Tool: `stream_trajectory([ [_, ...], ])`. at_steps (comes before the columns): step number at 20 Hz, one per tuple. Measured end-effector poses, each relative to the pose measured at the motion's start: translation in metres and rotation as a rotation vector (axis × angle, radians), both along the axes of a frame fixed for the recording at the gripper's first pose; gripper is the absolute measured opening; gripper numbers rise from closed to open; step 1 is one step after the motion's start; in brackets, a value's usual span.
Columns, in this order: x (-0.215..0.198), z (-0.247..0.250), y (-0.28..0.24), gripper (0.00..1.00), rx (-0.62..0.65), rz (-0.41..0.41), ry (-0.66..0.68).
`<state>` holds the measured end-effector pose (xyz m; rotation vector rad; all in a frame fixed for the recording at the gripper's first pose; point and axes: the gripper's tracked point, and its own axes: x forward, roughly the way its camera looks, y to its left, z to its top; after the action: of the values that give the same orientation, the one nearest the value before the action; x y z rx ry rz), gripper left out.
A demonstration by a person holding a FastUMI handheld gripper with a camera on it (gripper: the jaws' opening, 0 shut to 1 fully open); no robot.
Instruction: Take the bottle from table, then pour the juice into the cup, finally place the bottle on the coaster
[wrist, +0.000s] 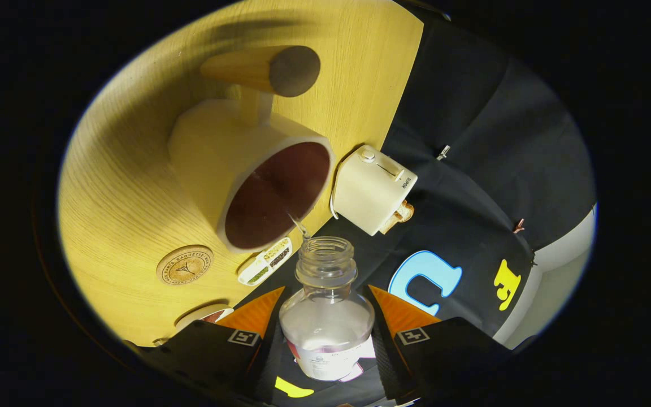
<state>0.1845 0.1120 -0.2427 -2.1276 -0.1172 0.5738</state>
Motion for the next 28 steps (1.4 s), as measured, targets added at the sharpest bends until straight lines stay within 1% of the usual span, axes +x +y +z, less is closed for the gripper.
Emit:
stream_trajectory([
  [14, -0.001, -0.001, 0.001, 0.73, 0.004, 0.007, -0.005],
  [18, -0.001, -0.001, 0.000, 0.73, 0.027, -0.007, 0.003],
  [20, 0.001, -0.003, -0.002, 0.73, 0.045, -0.030, 0.013],
  [25, -0.003, 0.005, -0.005, 0.73, 0.192, -0.122, 0.044],
  [28, -0.010, 0.013, -0.008, 0.73, 0.352, -0.196, 0.092],
])
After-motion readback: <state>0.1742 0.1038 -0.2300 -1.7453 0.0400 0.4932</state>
